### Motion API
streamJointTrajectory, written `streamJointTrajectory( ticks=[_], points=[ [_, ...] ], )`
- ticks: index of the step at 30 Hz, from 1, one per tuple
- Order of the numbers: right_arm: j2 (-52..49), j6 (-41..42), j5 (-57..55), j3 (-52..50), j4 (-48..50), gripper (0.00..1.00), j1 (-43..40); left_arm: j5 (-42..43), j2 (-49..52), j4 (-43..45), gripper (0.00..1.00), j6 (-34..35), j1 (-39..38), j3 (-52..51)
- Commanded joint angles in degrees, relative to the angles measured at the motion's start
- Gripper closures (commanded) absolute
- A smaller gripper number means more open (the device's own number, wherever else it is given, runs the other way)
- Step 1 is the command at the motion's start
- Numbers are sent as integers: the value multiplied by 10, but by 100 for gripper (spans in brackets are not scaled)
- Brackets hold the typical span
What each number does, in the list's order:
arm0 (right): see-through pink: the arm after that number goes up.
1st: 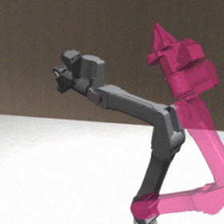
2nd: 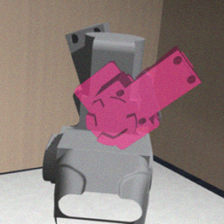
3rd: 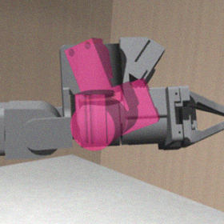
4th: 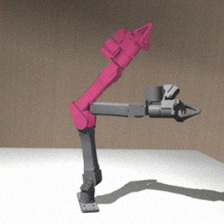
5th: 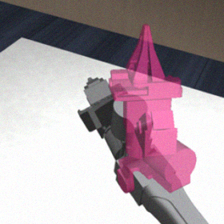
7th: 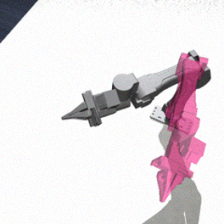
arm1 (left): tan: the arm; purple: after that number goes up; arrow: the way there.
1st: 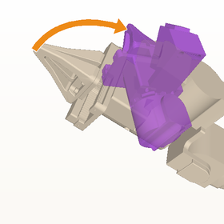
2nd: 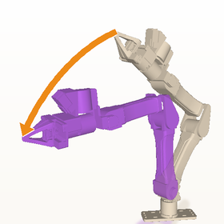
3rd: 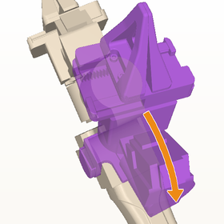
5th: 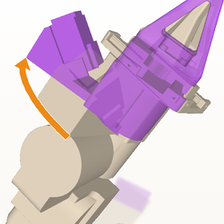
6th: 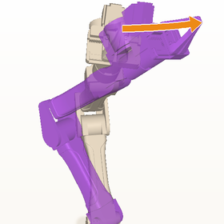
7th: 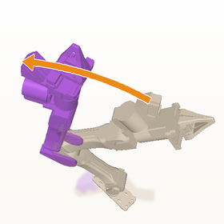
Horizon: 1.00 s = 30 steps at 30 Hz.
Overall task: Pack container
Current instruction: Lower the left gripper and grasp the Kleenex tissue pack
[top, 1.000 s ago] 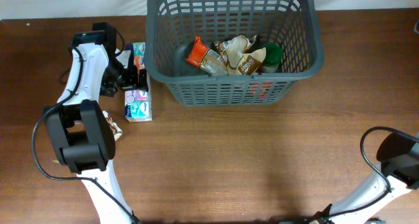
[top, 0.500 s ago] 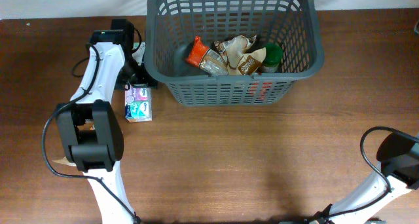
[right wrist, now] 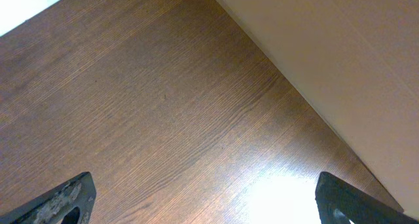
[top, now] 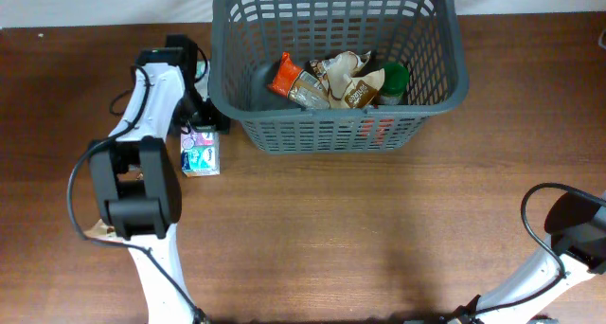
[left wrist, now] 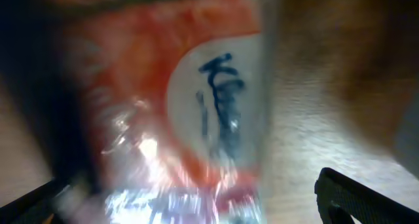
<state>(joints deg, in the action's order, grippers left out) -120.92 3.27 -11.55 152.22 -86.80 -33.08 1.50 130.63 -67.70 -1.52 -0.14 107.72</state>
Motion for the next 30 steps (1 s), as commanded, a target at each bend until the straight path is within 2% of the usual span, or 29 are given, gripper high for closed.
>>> streamJointTrajectory(
  ticks=[1, 14, 15, 17, 20, 22, 23, 30],
  points=[
    [6, 9, -7, -4, 0, 1, 0, 7, 26, -4, 0, 9, 3, -1],
    [6, 9, -7, -4, 0, 1, 0, 6, 35, 3, 0, 9, 3, -1],
    [6, 9, -7, -4, 0, 1, 0, 6, 35, 4, 5, 9, 3, -1],
    [6, 9, -7, -4, 0, 1, 0, 6, 35, 4, 25, 9, 3, -1],
    [6, 9, -7, -4, 0, 1, 0, 6, 35, 7, 58, 9, 3, -1],
    [6, 9, -7, -4, 0, 1, 0, 5, 35, 12, 82, 9, 3, -1],
    [6, 9, -7, -4, 0, 1, 0, 2, 35, 14, 98, 9, 3, -1],
    [6, 9, -7, -4, 0, 1, 0, -17, 35, 15, 98, 9, 4, 0]
  ],
)
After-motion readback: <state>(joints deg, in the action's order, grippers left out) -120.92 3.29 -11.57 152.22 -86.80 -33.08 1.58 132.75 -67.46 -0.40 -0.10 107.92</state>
